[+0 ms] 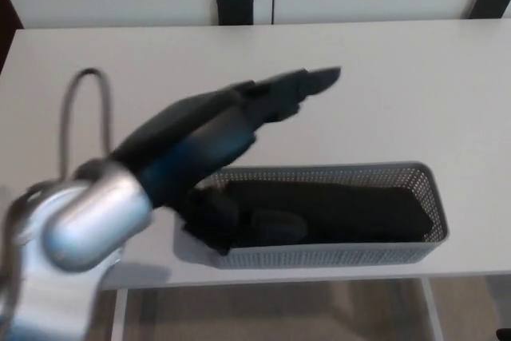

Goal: The robot walk towards a table in front and pick up a black pencil case on the left hand side and put the pencil case into a small container on the right hand side

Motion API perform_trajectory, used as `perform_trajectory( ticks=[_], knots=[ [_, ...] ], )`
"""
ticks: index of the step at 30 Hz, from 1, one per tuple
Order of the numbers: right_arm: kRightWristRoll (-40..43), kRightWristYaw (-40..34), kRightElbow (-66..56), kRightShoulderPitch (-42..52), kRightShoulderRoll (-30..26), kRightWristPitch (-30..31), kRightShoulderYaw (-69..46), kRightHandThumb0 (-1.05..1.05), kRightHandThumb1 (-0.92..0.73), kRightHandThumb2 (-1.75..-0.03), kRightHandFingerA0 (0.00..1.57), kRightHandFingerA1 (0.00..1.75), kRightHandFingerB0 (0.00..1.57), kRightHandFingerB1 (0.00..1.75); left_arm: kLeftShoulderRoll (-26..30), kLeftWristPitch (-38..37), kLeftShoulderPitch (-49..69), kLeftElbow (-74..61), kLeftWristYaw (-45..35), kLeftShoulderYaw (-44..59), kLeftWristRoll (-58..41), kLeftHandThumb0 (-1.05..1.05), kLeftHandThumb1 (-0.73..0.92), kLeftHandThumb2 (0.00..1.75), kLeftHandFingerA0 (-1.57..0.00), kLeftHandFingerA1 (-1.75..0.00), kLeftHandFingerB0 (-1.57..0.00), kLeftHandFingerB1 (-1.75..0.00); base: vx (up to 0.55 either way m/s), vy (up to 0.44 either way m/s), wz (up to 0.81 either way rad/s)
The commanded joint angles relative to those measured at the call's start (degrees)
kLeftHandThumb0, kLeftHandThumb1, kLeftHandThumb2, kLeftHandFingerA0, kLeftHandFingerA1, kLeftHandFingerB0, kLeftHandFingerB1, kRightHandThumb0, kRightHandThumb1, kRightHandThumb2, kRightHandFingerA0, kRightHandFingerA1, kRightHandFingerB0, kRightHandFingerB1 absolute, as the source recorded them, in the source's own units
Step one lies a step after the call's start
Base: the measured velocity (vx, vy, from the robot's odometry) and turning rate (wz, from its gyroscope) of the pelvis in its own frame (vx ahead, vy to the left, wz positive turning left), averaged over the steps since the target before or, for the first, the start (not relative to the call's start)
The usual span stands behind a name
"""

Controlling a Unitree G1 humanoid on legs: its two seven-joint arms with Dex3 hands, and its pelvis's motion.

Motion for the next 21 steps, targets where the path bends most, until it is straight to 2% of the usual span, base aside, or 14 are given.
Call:
perform_trajectory(
  ticks=[1, 2, 3, 5, 7, 8, 10, 13, 14, 17, 19, 21],
  knots=[
    [0.72, 2.45, 3.66, 2.63, -1.46, -2.89, -0.12, -0.24, -0.66, -0.59, 0.71, 0.49, 0.55, 0.42, 2.24, -27.88, 32.47, -13.64, -9.52, 30.36, -35.71, -0.82, 0.51, 0.86, -0.01, -0.34, -0.14, -0.31, 0.00, 0.000, 0.00],
    [0.48, 1.75, 4.02, 2.76, -1.25, -2.64, -0.10, -0.24, -0.66, -0.59, 0.71, 0.49, 0.55, 0.42, 1.92, -31.79, 39.82, -13.64, -13.41, 35.42, -40.40, -0.82, 0.51, 0.86, -0.01, -0.34, -0.14, -0.31, 0.00, 0.000, 0.00],
    [0.33, 1.34, 3.82, 2.76, -1.15, -2.04, -0.09, -0.24, -0.65, -0.59, 0.72, 0.48, 0.56, 0.42, 0.61, -31.02, 43.26, -13.64, -15.34, 35.96, -42.15, -0.38, 0.22, 0.88, 0.00, -0.50, 0.00, -0.48, 0.00, 0.000, 0.00],
    [0.46, 1.22, 4.29, 3.12, -1.18, -3.21, -0.30, -0.22, -0.67, -0.59, 0.70, 0.49, 0.54, 0.43, -2.46, -28.36, 54.42, -12.56, -25.25, 41.38, -45.88, -0.37, 0.23, 0.88, 0.00, -0.50, 0.00, -0.48, 0.00, 0.000, 0.00],
    [0.15, 0.72, 4.87, 3.53, -1.12, -2.60, -0.23, -0.23, -0.67, -0.59, 0.68, 0.47, 0.53, 0.42, -1.82, -29.96, 61.10, -7.88, -31.47, 44.35, -46.52, -0.37, 0.23, 0.87, 0.00, -0.50, 0.00, -0.48, 0.00, 0.000, 0.00],
    [0.44, 0.88, 4.95, 3.85, -1.06, -2.77, -0.45, -0.23, -0.67, -0.59, 0.68, 0.48, 0.53, 0.42, -2.33, -30.54, 64.20, -4.85, -33.96, 45.08, -47.16, -0.67, 0.50, 0.56, -0.20, -0.31, -0.19, -0.28, 0.00, 0.000, 0.00],
    [0.74, 1.12, 6.82, 4.11, -1.11, -4.40, -0.74, -0.23, -0.66, -0.59, 0.70, 0.49, 0.54, 0.43, -2.06, -32.72, 71.12, 2.19, -38.51, 46.00, -45.02, -0.64, 0.51, 0.56, -0.22, -0.31, -0.19, -0.28, 0.00, 0.000, 0.00],
    [0.37, 0.62, 7.68, 4.49, -0.94, -5.59, -0.56, -0.24, -0.66, -0.59, 0.70, 0.49, 0.56, 0.44, 0.90, -36.85, 75.85, 8.73, -38.78, 44.77, -38.88, -0.66, 0.52, 0.56, -0.30, -0.33, -0.27, -0.30, 0.00, 0.000, 0.00],
    [0.57, 0.80, 7.20, 4.95, -0.76, -5.54, -0.62, -0.23, -0.66, -0.59, 0.69, 0.50, 0.54, 0.44, 3.37, -38.14, 76.63, 12.48, -36.84, 42.10, -34.17, -0.66, 0.43, 0.76, -0.32, -0.47, -0.25, -0.41, 0.00, 0.000, 0.00],
    [-0.46, 0.65, 9.68, 5.32, -1.00, -7.94, 0.24, -0.26, -0.67, -0.59, 0.68, 0.50, 0.53, 0.43, 8.78, -43.56, 76.71, 19.85, -31.10, 35.67, -24.68, -0.69, 0.47, 0.80, -0.34, -0.50, -0.24, -0.42, 0.00, 0.000, 0.00],
    [-0.27, 0.51, 11.32, 5.08, -0.72, -9.03, 0.10, -0.27, -0.67, -0.59, 0.68, 0.51, 0.53, 0.43, 12.47, -40.88, 74.04, 23.70, -29.93, 31.05, -21.34, -0.72, 0.54, 0.86, -0.27, -0.51, -0.15, -0.40, 0.00, 0.000, 0.00],
    [0.10, 0.89, 11.52, 5.48, -0.78, -9.41, -0.10, -0.27, -0.66, -0.59, 0.69, 0.52, 0.54, 0.43, 15.02, -35.76, 68.68, 29.30, -29.99, 25.46, -19.66, -0.71, 0.57, 0.88, -0.27, -0.51, -0.13, -0.40, 0.00, 0.000, 0.00]
  ],
)
